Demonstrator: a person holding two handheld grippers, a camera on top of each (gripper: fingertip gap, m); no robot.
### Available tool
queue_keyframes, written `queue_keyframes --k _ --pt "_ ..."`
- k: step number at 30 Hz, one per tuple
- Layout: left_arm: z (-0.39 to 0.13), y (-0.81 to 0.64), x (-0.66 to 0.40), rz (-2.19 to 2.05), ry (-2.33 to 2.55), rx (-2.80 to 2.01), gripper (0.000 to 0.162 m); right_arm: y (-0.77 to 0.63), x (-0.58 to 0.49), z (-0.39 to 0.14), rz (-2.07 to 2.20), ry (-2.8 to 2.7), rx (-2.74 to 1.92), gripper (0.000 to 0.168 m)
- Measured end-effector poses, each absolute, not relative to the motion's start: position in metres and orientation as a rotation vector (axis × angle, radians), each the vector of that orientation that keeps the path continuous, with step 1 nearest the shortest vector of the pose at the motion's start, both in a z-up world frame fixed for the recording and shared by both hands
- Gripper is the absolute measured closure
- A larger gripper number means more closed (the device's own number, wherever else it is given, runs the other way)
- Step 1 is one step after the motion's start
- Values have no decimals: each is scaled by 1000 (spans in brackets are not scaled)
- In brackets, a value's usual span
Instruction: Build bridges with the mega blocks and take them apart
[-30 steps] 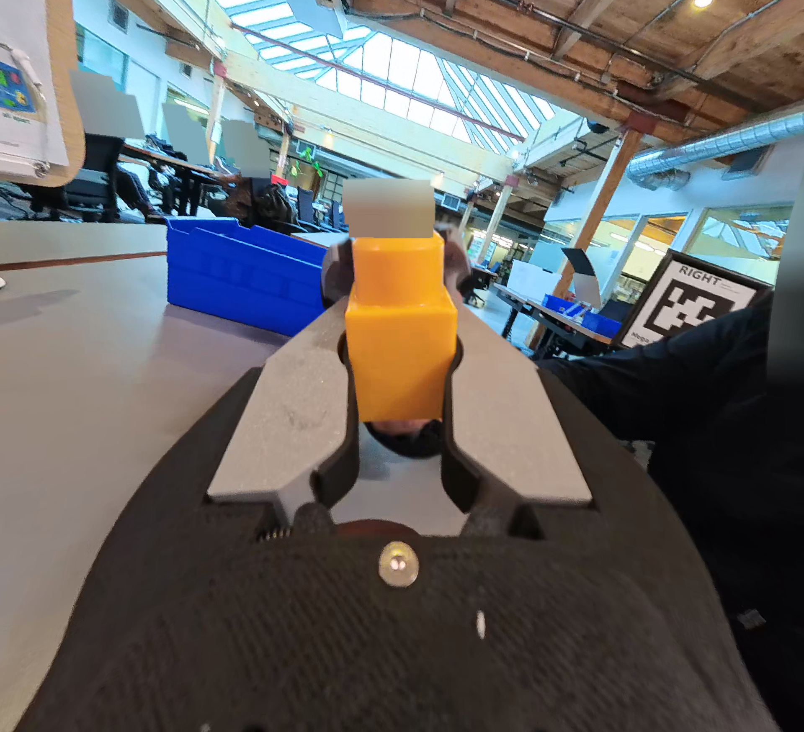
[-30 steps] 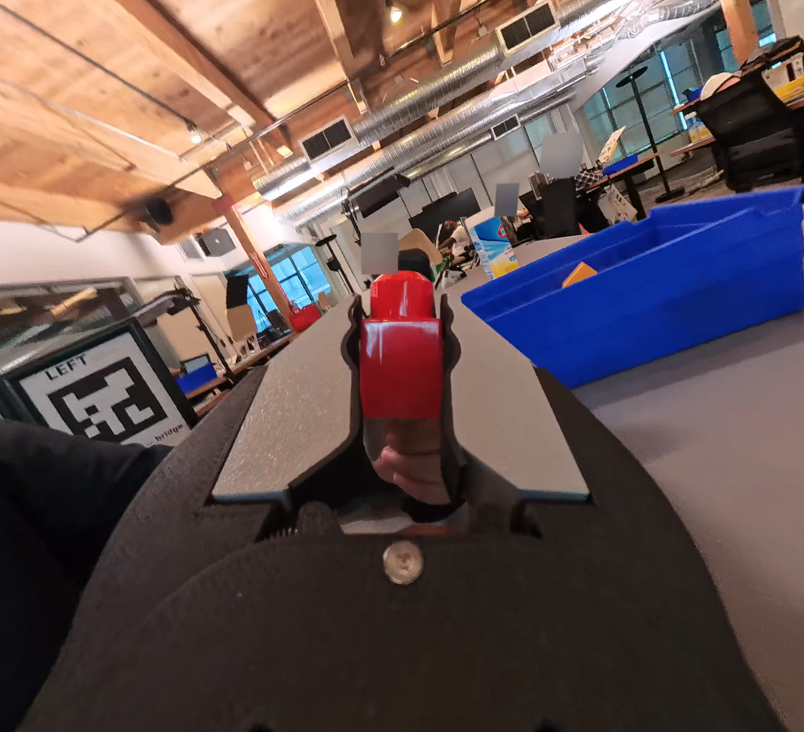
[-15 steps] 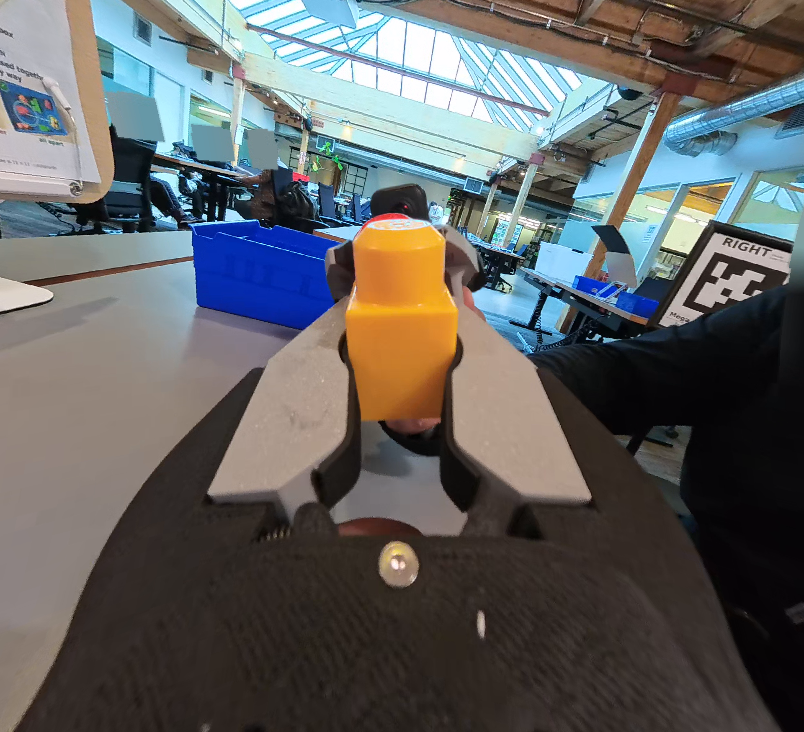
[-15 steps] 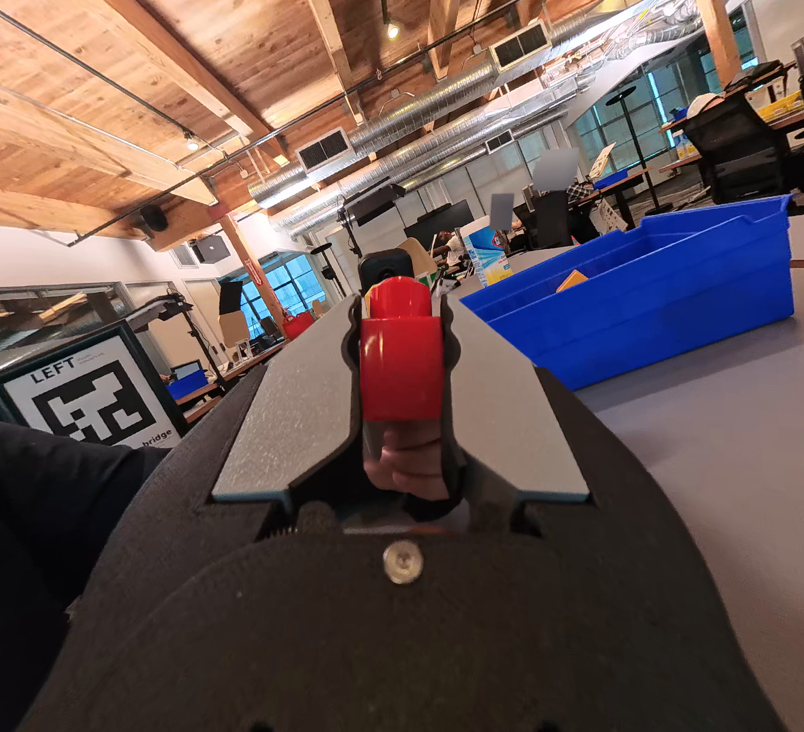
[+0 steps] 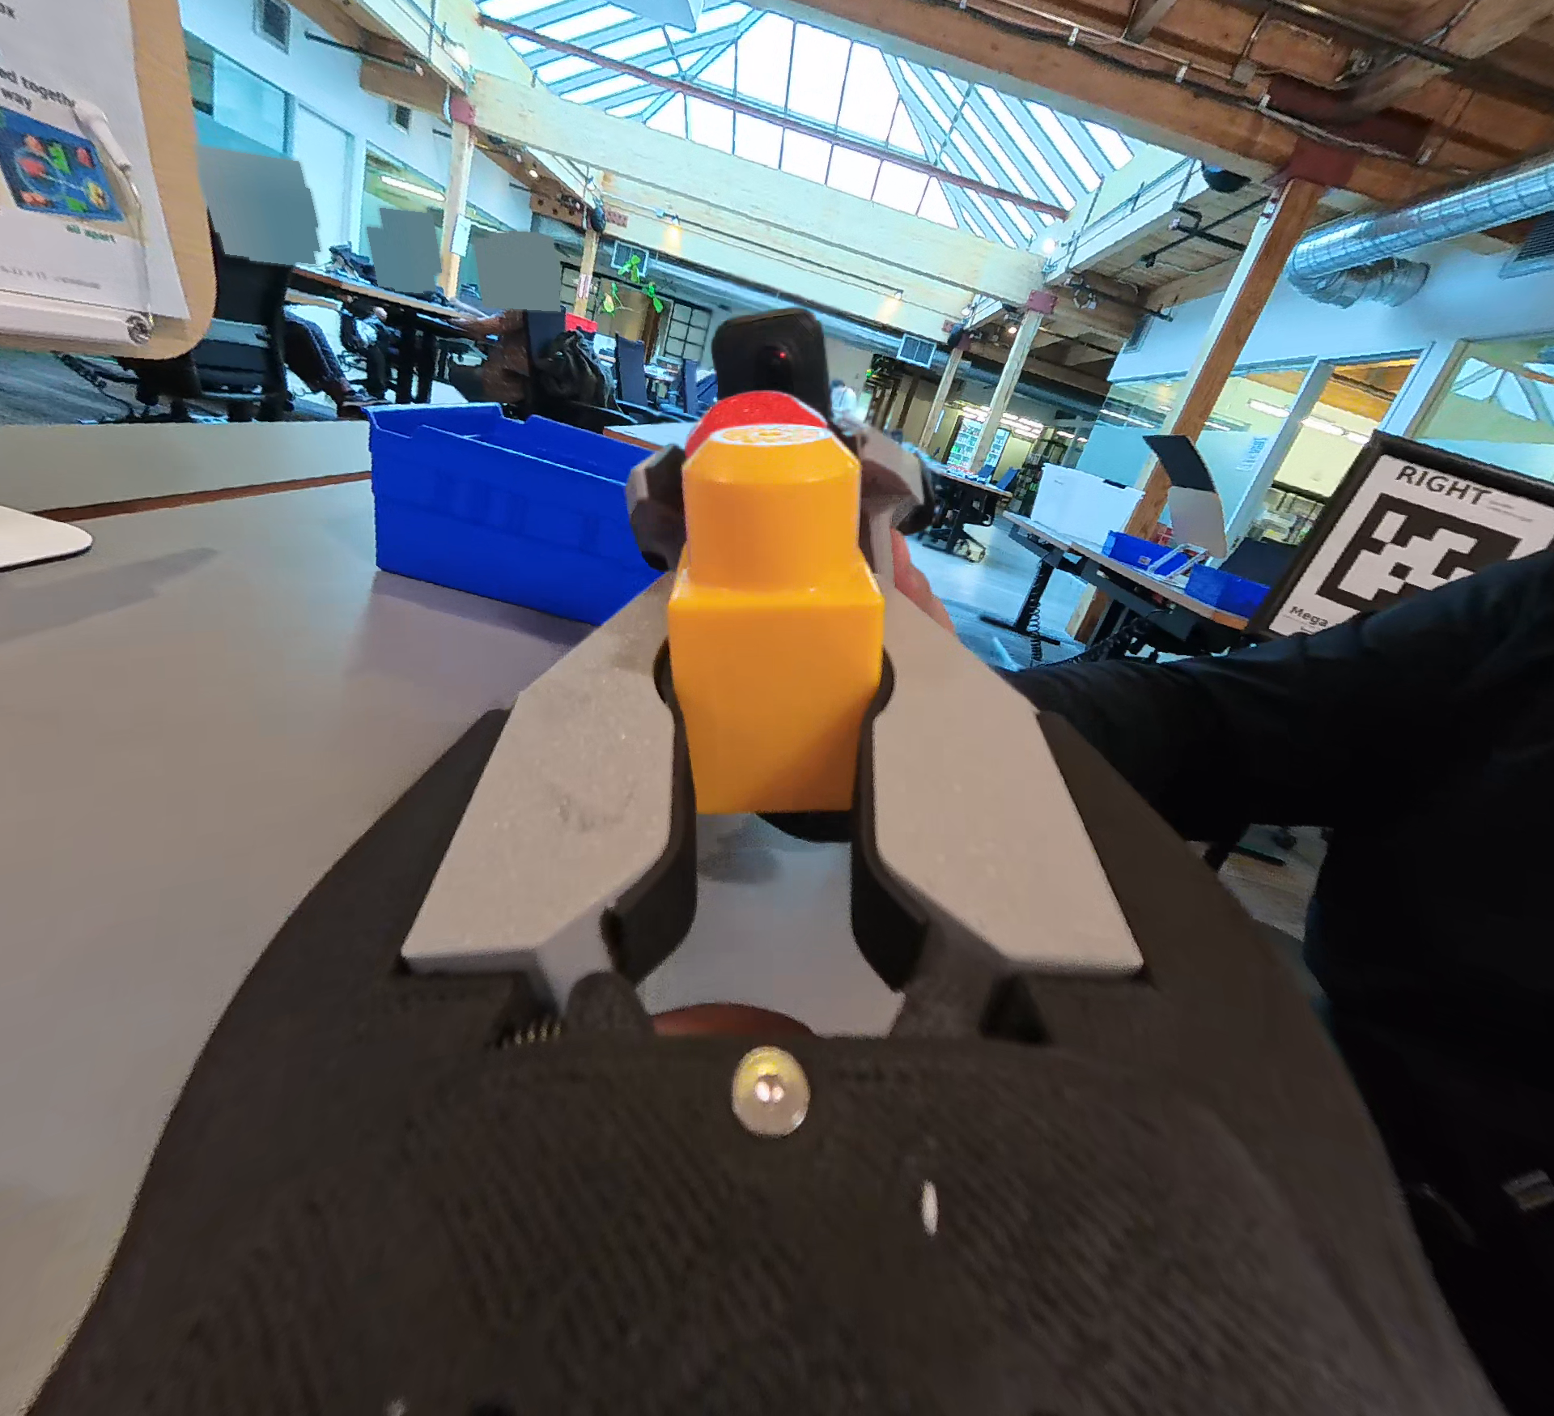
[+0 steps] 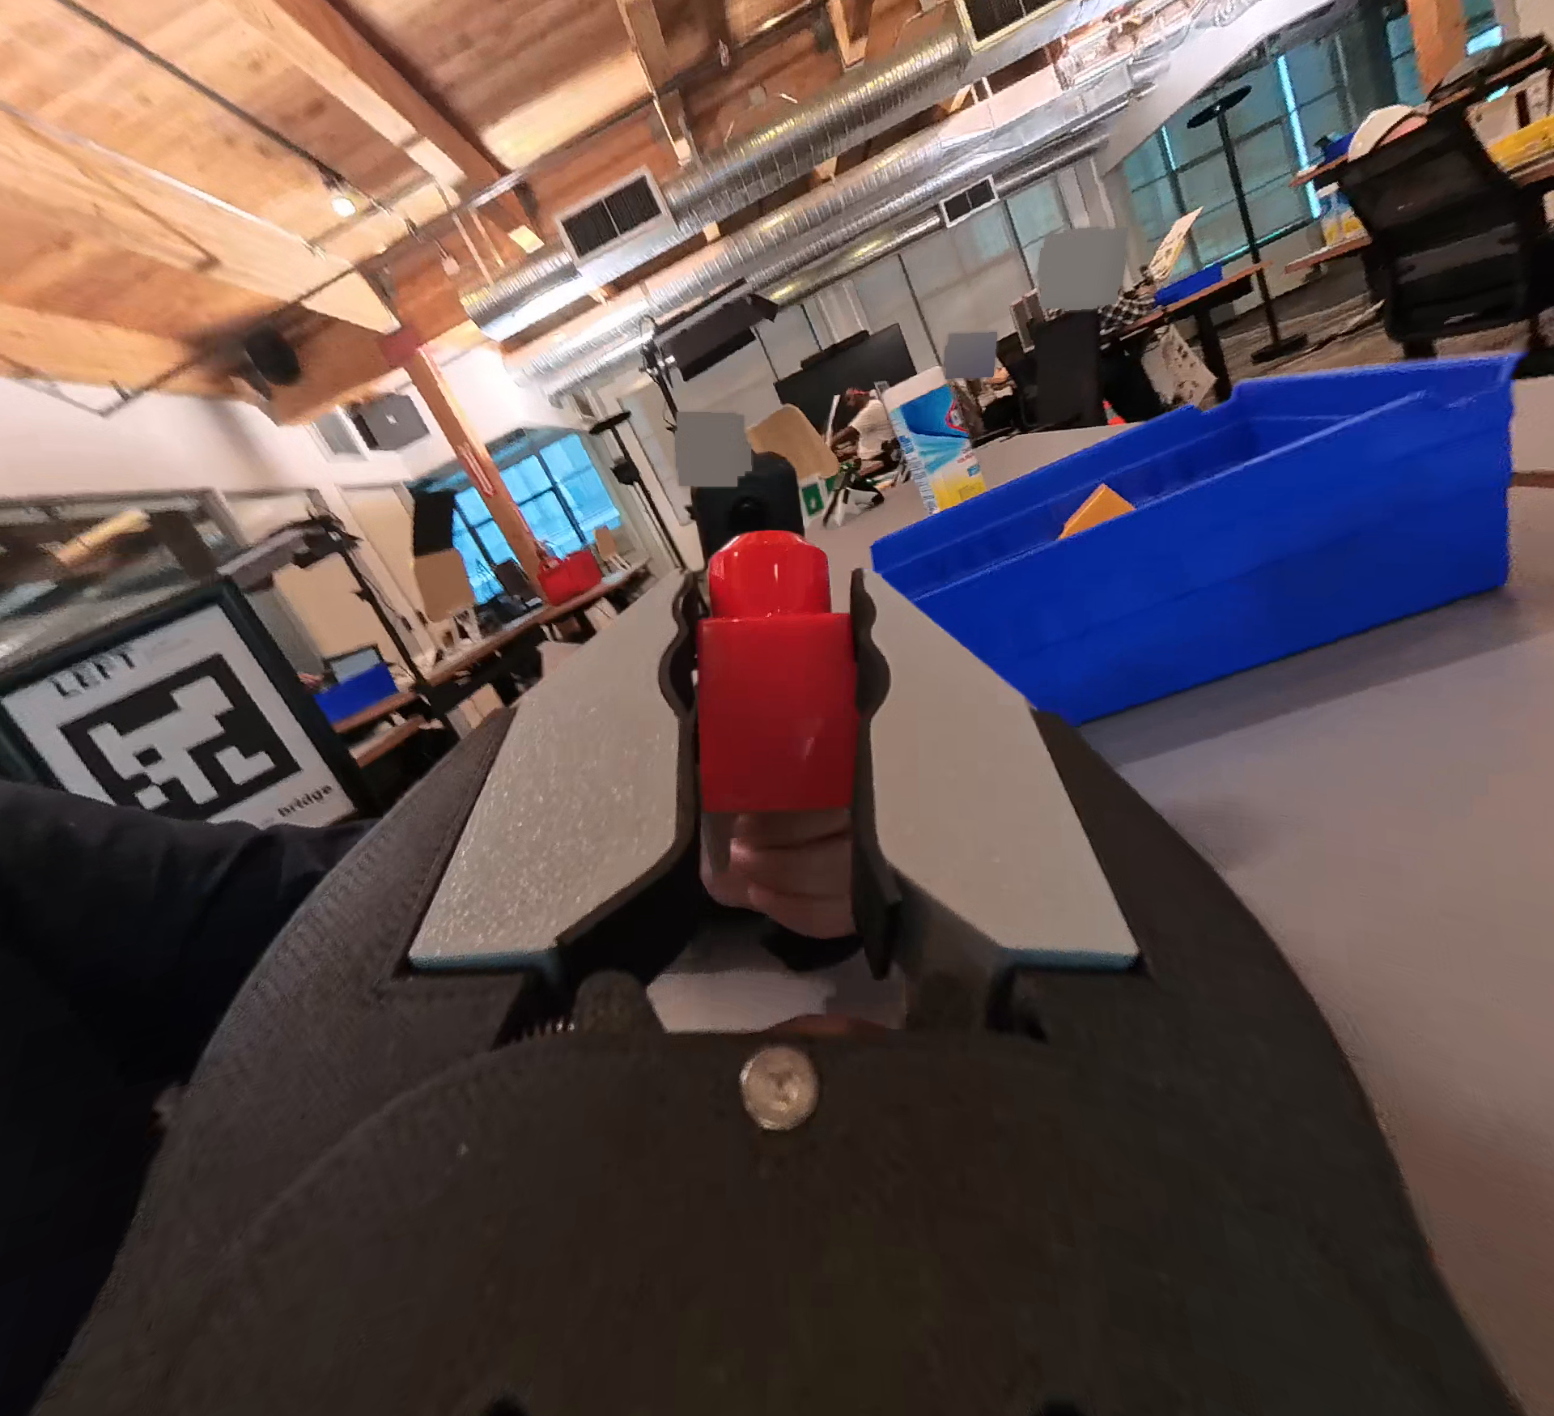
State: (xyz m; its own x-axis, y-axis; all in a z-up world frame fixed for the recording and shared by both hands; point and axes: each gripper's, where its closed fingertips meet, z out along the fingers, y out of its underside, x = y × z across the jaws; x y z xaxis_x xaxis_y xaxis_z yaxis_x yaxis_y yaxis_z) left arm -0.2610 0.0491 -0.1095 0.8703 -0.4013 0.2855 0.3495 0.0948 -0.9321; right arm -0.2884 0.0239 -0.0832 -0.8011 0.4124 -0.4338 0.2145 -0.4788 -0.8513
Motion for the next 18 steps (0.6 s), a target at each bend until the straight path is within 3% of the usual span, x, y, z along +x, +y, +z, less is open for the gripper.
queue_keyframes --k 18 --pt "-122 56 -270 -412 -6 -1438 126 32 -296 -95 2414 -1421 -972 135"
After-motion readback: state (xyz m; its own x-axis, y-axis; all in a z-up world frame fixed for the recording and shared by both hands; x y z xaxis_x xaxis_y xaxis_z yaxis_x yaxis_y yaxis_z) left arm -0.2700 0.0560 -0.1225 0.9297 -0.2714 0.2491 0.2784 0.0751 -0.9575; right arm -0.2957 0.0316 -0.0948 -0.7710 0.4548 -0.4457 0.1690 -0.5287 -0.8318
